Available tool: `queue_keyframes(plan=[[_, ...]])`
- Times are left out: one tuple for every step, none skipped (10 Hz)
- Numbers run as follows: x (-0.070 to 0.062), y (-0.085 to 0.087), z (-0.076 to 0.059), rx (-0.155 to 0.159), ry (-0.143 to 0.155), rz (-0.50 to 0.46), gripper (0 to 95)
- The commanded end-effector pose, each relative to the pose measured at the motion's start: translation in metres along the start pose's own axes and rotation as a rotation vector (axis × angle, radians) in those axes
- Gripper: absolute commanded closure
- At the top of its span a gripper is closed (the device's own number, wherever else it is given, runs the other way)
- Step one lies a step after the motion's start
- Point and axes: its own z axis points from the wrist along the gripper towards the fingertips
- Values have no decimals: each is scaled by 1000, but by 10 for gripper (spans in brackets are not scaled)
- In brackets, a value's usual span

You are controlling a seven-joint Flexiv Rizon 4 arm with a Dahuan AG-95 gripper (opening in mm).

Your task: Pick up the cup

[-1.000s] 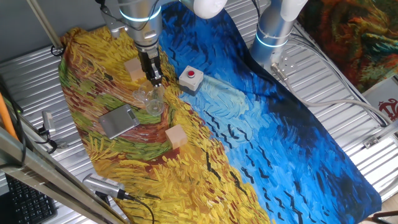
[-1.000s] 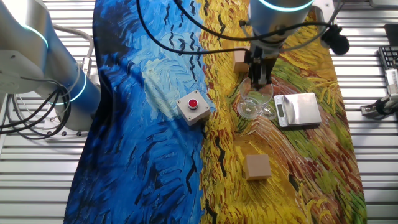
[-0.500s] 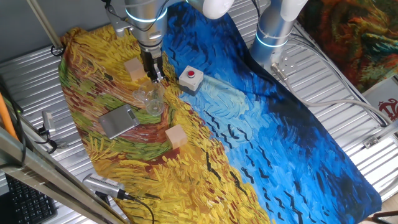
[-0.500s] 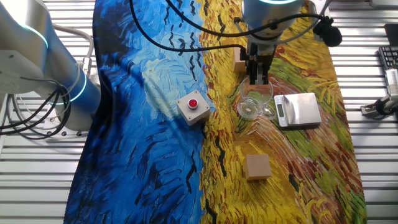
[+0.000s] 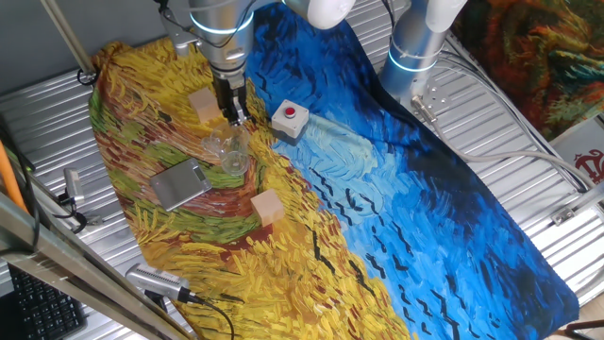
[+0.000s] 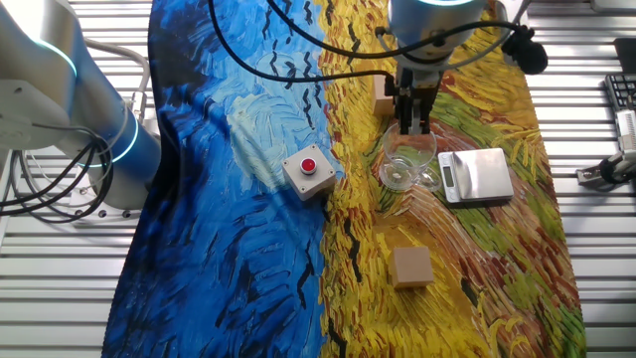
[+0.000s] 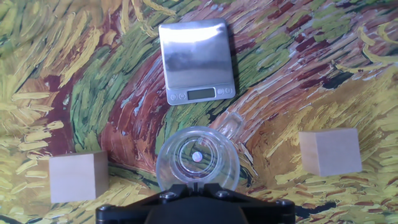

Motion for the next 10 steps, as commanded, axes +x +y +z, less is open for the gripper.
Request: queue_keyframes(plan=[[-1, 1, 0, -7, 5, -23, 570], [-1, 1, 0, -8, 6, -25, 570], [-1, 1, 0, -12, 9, -50, 380], [-1, 1, 0, -13, 9, -59, 190], [-1, 1, 0, -17, 10, -70, 190], [-1, 1, 0, -17, 11, -75, 0], [-1, 1, 0, -17, 11, -74, 0], [-1, 1, 0, -16, 11, -75, 0], [-1, 1, 0, -16, 11, -75, 0], [-1, 1, 0, -15, 11, -74, 0]])
